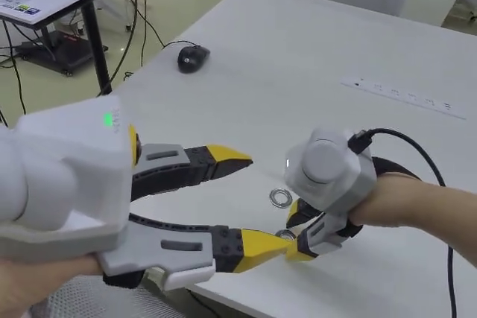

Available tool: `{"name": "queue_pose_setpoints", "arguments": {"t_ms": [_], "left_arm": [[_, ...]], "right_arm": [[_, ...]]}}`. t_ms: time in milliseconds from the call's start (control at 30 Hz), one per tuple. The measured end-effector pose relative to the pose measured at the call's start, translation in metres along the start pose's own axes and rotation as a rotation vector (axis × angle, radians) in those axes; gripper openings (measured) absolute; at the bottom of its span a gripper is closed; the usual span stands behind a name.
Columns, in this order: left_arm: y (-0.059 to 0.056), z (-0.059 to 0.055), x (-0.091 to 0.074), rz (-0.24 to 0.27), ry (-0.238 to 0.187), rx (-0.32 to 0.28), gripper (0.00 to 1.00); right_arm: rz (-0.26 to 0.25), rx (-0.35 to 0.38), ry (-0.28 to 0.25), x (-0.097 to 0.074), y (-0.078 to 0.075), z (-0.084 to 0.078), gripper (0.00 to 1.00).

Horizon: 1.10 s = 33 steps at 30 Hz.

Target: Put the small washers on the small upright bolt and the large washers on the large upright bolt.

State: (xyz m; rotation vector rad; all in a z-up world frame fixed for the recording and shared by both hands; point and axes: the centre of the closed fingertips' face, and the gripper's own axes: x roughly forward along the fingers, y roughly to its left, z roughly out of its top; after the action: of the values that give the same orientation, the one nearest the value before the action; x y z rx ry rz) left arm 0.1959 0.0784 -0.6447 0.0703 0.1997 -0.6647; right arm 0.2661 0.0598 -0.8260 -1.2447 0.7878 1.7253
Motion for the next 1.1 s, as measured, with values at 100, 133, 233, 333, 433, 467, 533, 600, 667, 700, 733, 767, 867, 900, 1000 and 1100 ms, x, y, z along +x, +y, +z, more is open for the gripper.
{"name": "queue_pose_setpoints", "arguments": {"t_ms": [100,133,233,333,433,467,533,600,667,700,733,767,867,900,1000,1100], "left_arm": [[0.001,0.000,0.001,-0.001,-0.008,-0.003,0.52],[0.002,0.000,0.001,-0.002,-0.009,-0.004,0.52],[0.001,0.002,0.003,-0.001,-0.015,-0.003,0.52],[0.002,0.003,0.003,0.002,-0.024,-0.004,0.52],[0.003,0.002,0.004,0.004,-0.023,-0.003,0.52],[0.003,0.001,0.004,0.004,-0.022,-0.003,0.52],[0.002,0.001,0.005,0.003,-0.023,-0.008,0.51],[0.002,0.001,0.005,0.005,-0.024,-0.007,0.51],[0.002,0.000,0.006,0.004,-0.021,-0.009,0.51],[0.001,0.000,0.006,0.003,-0.020,-0.005,0.51],[0.001,0.000,0.006,0.003,-0.022,-0.005,0.51],[0.001,0.001,0.006,0.004,-0.023,-0.007,0.51],[0.001,0.001,0.005,0.005,-0.028,-0.010,0.51],[0.001,0.001,0.005,0.006,-0.029,-0.011,0.51],[0.001,0.000,0.007,0.004,-0.024,-0.011,0.51],[-0.001,0.000,0.009,-0.003,-0.023,-0.010,0.51]], "right_arm": [[-0.005,-0.003,0.001,0.001,0.000,0.001,0.30],[-0.009,-0.009,0.005,0.001,0.000,0.001,0.30],[-0.011,-0.020,0.012,0.001,0.001,0.001,0.30],[-0.009,-0.035,0.022,0.001,0.003,0.001,0.28],[-0.009,-0.055,0.031,0.001,0.004,0.002,0.25],[-0.009,-0.049,0.031,0.001,0.003,0.002,0.25],[-0.010,-0.044,0.030,0.001,0.003,0.002,0.24],[-0.012,-0.037,0.029,0.001,0.002,0.002,0.23],[-0.014,-0.038,0.032,0.001,0.002,0.003,0.23],[-0.014,-0.019,0.029,0.001,0.001,0.003,0.22],[-0.014,-0.018,0.028,0.001,0.001,0.003,0.22],[-0.014,-0.019,0.028,0.000,0.001,0.003,0.22],[-0.024,-0.015,0.027,-0.003,-0.003,0.001,0.22],[-0.024,-0.008,0.021,-0.005,-0.004,0.002,0.22],[-0.027,-0.001,0.022,-0.011,-0.007,0.001,0.22],[-0.036,0.004,0.023,-0.019,-0.013,-0.002,0.22]]}}
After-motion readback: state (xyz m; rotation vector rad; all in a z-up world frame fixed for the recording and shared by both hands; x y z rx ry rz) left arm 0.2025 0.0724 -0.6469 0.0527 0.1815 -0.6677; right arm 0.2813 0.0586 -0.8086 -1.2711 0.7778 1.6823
